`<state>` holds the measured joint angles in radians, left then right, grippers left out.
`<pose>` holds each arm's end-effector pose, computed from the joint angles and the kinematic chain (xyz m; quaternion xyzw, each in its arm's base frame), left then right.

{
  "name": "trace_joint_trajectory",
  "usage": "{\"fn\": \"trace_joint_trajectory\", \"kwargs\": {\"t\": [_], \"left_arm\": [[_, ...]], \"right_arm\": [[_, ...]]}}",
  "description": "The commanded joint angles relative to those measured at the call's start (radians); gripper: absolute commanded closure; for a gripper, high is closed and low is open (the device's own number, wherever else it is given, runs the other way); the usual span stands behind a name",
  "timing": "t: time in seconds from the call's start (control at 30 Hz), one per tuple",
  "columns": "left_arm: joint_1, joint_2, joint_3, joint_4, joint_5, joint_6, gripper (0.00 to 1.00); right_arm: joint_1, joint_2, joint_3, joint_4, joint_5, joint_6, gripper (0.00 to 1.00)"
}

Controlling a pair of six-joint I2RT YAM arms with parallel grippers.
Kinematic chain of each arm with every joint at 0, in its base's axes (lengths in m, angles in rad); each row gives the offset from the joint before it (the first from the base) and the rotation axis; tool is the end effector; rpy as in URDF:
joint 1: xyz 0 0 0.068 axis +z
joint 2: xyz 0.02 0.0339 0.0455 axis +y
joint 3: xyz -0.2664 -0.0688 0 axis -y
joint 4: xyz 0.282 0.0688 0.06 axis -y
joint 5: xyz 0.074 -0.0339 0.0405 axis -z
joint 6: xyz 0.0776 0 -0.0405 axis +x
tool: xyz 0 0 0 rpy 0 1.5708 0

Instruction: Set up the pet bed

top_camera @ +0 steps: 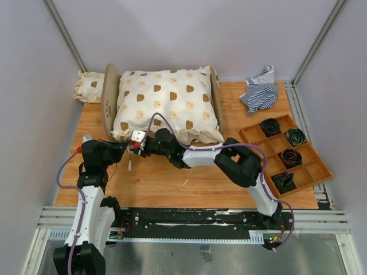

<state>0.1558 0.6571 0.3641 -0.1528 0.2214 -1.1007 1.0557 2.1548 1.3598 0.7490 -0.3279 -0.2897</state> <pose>0.2313 0.0191 0.1877 -0.4465 0.7148 -0.3244 0.4294 0.2514 0.4949 0.1697 -0.5327 0.4878 0.3641 0.5879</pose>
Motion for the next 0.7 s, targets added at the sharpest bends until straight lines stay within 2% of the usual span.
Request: {"fn": "trace_joint_trajectory", "kwargs": {"t": [0.0,0.1,0.23,0.5,0.53,0.63,0.67], "left_arm": [[0.006,-0.01,0.014,-0.01,-0.004,-0.003,1.0],[0.006,-0.011,0.016,-0.017,-0.006,-0.004,1.0],[0.005,-0.013,0.019,-0.019,-0.009,-0.011,1.0],[0.006,-0.01,0.022,-0.014,-0.001,-0.025,1.0],[0.006,-0.011,0.022,-0.015,-0.001,-0.025,1.0],[0.008,-0.015,0.027,-0.025,-0.011,-0.025,1.0],[0.009,-0.018,0.029,-0.027,-0.018,-0.023,1.0]], "right_arm": [[0.011,-0.015,0.004,0.125,0.032,0.01,0.59],[0.01,0.005,0.032,0.124,0.015,-0.001,0.62],[0.011,0.026,0.06,0.106,-0.007,-0.003,0.73],[0.01,0.057,0.066,0.112,-0.042,0.01,0.74],[0.01,0.058,0.068,0.113,-0.046,0.01,0.77],[0.009,0.054,0.06,0.123,-0.041,0.014,0.98],[0.007,0.052,0.053,0.136,-0.038,0.021,1.0]]}}
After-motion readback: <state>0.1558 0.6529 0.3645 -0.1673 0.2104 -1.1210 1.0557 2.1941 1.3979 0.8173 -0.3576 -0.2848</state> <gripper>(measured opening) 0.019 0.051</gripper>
